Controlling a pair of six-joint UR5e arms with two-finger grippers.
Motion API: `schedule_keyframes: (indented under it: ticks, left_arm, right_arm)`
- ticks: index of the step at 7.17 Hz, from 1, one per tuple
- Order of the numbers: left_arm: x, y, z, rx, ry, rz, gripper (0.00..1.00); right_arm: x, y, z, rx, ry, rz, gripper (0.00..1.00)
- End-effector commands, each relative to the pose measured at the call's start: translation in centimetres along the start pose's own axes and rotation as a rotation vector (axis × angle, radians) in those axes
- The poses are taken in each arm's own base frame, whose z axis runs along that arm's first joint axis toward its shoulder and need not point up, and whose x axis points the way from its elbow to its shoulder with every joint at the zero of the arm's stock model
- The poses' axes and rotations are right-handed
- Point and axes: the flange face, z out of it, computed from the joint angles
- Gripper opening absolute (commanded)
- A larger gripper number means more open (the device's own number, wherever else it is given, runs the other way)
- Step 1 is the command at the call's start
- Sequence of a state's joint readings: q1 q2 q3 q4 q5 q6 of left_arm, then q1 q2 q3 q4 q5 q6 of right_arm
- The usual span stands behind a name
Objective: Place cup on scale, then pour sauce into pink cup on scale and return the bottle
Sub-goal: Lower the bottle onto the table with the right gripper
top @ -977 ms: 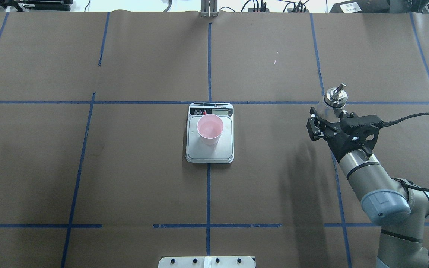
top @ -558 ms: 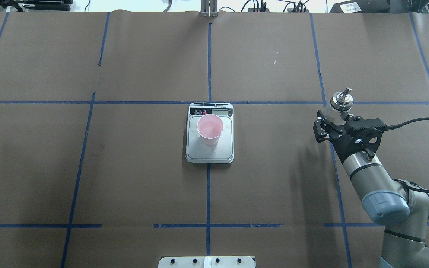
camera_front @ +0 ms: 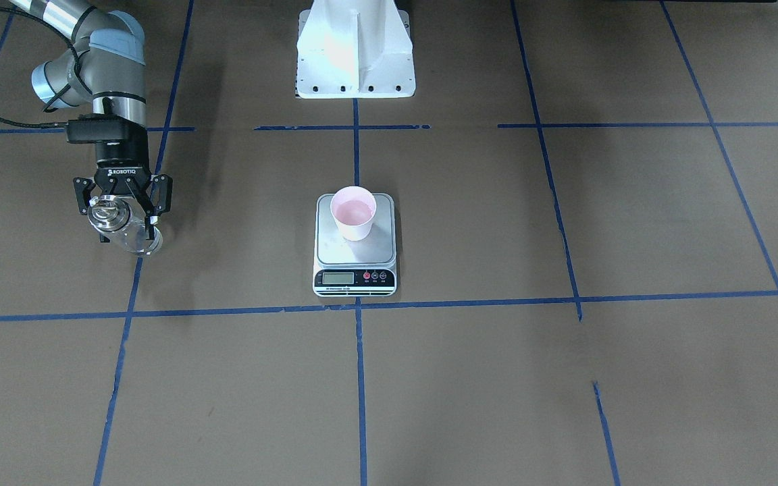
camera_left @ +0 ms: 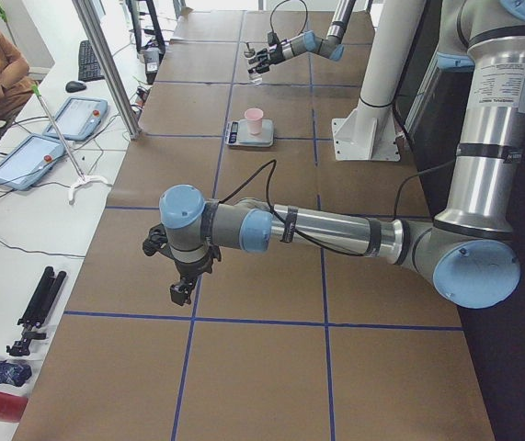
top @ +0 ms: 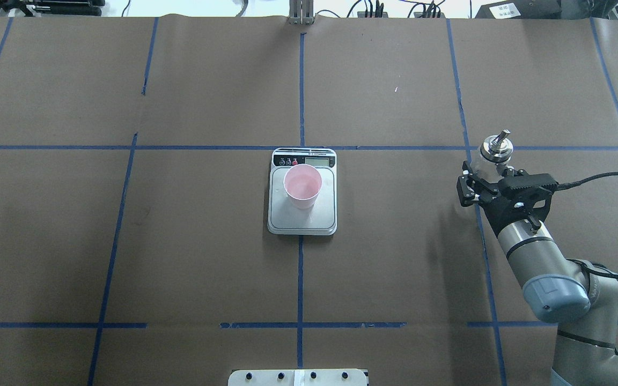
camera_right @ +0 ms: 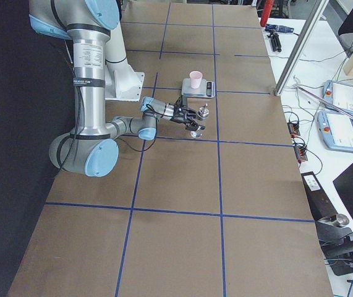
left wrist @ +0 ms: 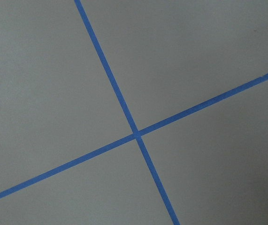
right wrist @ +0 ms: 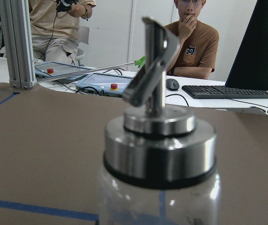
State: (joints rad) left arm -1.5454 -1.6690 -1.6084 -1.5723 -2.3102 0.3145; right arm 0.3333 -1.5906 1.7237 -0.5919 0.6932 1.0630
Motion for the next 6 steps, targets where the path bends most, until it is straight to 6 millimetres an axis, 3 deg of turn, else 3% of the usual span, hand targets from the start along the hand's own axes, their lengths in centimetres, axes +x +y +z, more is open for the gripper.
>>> schedule_keyframes:
  ticks: [1,6]
  left_arm:
    - [0.08,-0.05,-0.17,0.003,-0.001,0.002,1.0]
    - [0.04,-0.02,-0.11,0.002,-0.001,0.001,1.0]
  right_arm:
    - [0.71,0.49,0.31,-0.005,0.012,-0.011,0.0]
    - [0.93,0.82,0.39,-0.015,0.012,0.006,0.0]
